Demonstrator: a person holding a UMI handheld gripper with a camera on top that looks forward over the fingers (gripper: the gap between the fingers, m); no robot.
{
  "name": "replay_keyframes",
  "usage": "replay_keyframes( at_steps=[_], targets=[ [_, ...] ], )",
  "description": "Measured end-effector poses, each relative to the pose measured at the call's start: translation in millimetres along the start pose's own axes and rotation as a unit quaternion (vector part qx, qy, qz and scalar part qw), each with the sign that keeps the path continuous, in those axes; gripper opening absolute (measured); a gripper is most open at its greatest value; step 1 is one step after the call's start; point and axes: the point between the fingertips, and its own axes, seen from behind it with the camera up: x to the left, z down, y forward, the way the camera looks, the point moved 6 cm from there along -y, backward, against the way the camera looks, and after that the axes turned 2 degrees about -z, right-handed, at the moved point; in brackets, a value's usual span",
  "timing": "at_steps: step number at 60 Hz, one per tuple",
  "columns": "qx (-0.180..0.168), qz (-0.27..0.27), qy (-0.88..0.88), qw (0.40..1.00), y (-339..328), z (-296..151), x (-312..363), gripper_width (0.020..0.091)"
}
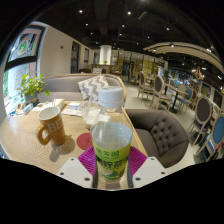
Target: Pour water
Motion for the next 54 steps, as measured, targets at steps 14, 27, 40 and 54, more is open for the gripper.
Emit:
replay_keyframes(
  at_steps=[14,27,40,54],
  targets=[
    [-0.005,0.091,-0.111,0.990,-0.2,-60.3,-1.1,0.0391],
    [0.009,0.193,-0.343,0.919,16.8,-117.6,24.3,0.0391],
    [0.018,0.241,-0.572,0.784,36.9,-139.0,67.5,0.0390],
    [0.064,0.257,-0.715,0.647,52.6,-131.9,82.2,0.0391]
  ],
)
